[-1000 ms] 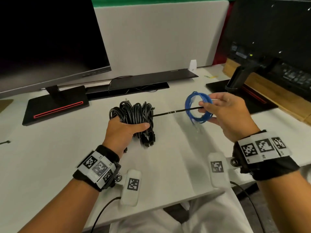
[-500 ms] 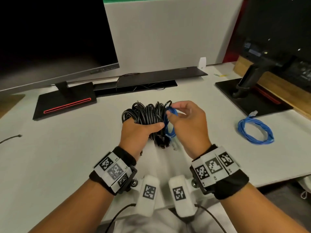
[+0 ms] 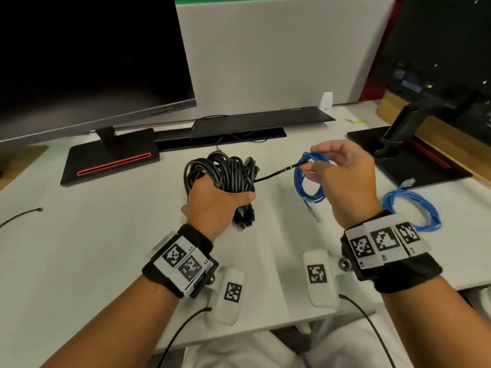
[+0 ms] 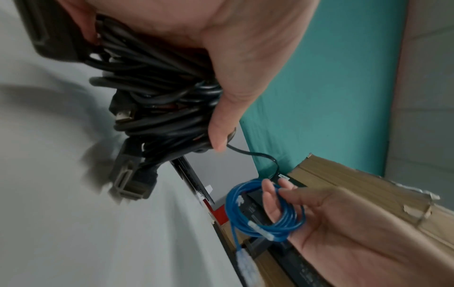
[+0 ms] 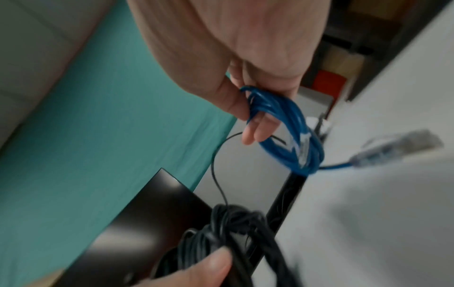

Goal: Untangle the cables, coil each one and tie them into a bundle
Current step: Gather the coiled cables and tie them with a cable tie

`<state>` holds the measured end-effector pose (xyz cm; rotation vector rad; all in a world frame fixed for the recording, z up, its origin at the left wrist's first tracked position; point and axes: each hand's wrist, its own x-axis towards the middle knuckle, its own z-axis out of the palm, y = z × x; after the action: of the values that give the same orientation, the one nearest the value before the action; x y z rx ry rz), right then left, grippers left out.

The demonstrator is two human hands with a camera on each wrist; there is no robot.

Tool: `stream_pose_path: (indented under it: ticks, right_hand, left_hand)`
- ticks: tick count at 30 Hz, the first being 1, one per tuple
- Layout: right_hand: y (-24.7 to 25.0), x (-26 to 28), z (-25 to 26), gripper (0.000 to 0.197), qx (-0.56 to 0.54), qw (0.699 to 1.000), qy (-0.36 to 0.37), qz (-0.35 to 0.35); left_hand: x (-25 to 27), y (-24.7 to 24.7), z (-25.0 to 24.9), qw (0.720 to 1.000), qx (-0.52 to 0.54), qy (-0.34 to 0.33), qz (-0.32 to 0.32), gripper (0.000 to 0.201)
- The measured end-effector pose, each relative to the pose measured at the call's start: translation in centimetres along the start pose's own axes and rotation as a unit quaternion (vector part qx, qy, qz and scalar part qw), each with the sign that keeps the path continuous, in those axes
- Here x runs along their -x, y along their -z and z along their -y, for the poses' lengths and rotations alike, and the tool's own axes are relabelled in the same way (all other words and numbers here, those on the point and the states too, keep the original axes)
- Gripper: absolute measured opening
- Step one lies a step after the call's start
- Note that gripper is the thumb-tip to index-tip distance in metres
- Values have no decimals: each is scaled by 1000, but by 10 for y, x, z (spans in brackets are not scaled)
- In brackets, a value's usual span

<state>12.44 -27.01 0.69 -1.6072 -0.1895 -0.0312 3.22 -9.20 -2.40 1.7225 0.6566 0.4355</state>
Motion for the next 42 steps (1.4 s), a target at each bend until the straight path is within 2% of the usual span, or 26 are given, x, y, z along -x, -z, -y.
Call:
stream_pose_path:
  ticks: [4,7,9,11,15,17,20,22,24,26,28,32,35,39,42]
  right_hand:
    - [0,-2,6,27,104,993,59,21]
    - [-14,5,5,25,81,992,42,86]
    - [-26,12,2,24,65,989,24,132]
    - [-36,21,-1,36,75,980,22,185]
    - [-41,30,-7,66,132,944,42,300]
    - [-41,30,-8,76,159,928,40,334]
    - [-40,29,-11,75,197,925,64,320]
    - [-40,30,-13,74,213,927,90,295]
    - [-40,32,-16,75,192,934,103,284]
    - [-40,36,-17,77,133,944,91,287]
    - [-42,40,-17,80,77,952,68,288]
    - [-44,43,-13,91,-25,956,47,288]
    - [-45,42,-8,94,-83,950,31,299]
    - [-44,39,-8,84,-45,951,41,302]
    - [-32,37,-11,59,48,969,77,229]
  left_hand:
    - [0,1,-1,997,-69,-22,-29,46]
    - [3,0,-3,997,-71,-34,-18,44]
    - [8,-1,-7,998,-61,-29,1,51]
    - [11,-2,-10,999,-18,-16,27,55]
    - [10,3,-5,993,81,30,77,27]
    - [10,4,-4,989,101,47,95,20]
    - [8,3,-4,985,110,68,112,13]
    - [7,3,-5,980,117,87,132,18]
    - [6,2,-5,978,112,93,152,33]
    - [7,1,-5,977,119,84,155,27]
    - [9,-2,-4,977,139,76,143,17]
    - [14,-9,0,981,159,48,96,29]
    - [17,-13,2,986,158,21,54,24]
    - [14,-13,4,991,135,2,19,27]
    - [10,-12,5,993,118,0,15,24]
